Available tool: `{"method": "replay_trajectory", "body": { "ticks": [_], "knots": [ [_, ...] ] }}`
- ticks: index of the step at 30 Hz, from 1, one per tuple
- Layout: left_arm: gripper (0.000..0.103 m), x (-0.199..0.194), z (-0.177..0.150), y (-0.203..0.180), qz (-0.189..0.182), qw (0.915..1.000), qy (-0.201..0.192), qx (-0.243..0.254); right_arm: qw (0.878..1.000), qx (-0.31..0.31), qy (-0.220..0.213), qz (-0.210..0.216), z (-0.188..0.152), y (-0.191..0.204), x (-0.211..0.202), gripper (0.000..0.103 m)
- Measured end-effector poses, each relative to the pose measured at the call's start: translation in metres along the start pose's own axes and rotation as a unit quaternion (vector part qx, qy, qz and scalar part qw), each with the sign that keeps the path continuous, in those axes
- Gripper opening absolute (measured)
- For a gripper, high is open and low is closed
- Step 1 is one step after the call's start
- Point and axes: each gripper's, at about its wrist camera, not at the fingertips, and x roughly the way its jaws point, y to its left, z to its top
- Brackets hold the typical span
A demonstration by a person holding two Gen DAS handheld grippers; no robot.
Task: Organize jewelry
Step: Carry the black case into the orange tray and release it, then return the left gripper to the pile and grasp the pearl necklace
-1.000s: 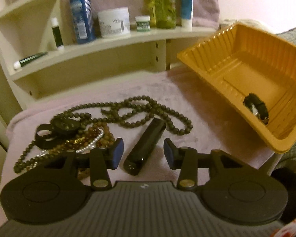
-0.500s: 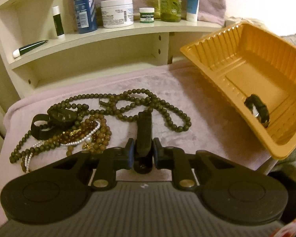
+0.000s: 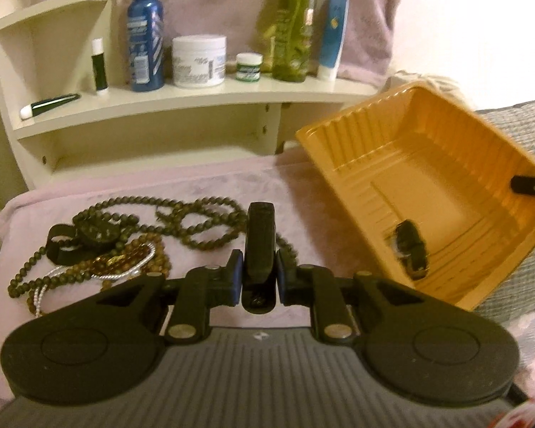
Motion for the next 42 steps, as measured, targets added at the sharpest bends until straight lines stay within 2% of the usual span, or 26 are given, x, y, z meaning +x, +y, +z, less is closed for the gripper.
{"method": "replay_trajectory", "body": {
  "ticks": [7, 16, 26, 28, 30, 34, 38, 39, 42],
  "knots": [
    [0.017, -0.005, 0.010, -0.021, -0.036, 0.9993, -0.009, 0.008, 1.000, 0.001, 0.000, 0.000, 0.000, 0.001, -0.001, 0.006],
    [0.017, 0.001, 0.015, -0.068, -0.104, 0.9941, -0.009, 0.030, 1.000, 0.001, 0.001, 0.000, 0.001, 0.002, -0.001, 0.006],
    [0.017, 0.013, 0.013, -0.107, -0.144, 0.9882, -0.002, 0.052, 1.000, 0.004, 0.001, 0.001, 0.000, 0.001, -0.002, 0.006],
    [0.018, 0.012, 0.013, -0.108, -0.144, 0.9881, -0.005, 0.055, 1.000, 0.004, 0.001, 0.001, 0.001, 0.001, -0.002, 0.006],
    [0.023, 0.009, 0.012, -0.105, -0.141, 0.9885, -0.011, 0.053, 1.000, 0.005, 0.001, 0.002, 0.000, 0.001, -0.002, 0.006],
    [0.024, 0.000, 0.009, -0.088, -0.123, 0.9916, -0.015, 0.038, 1.000, 0.005, 0.001, 0.002, 0.001, 0.002, -0.002, 0.006],
    [0.026, -0.012, 0.004, -0.059, -0.086, 0.9959, -0.022, 0.020, 1.000, 0.005, 0.001, 0.003, 0.001, 0.002, -0.002, 0.006],
    [0.030, -0.015, 0.002, -0.051, -0.075, 0.9968, -0.023, 0.015, 1.000, 0.005, 0.001, 0.003, 0.001, 0.002, -0.002, 0.006],
    [0.031, -0.022, -0.003, -0.027, -0.031, 0.9992, -0.025, 0.006, 1.000, 0.005, 0.001, 0.003, 0.000, 0.002, -0.002, 0.006]
  ]
}}
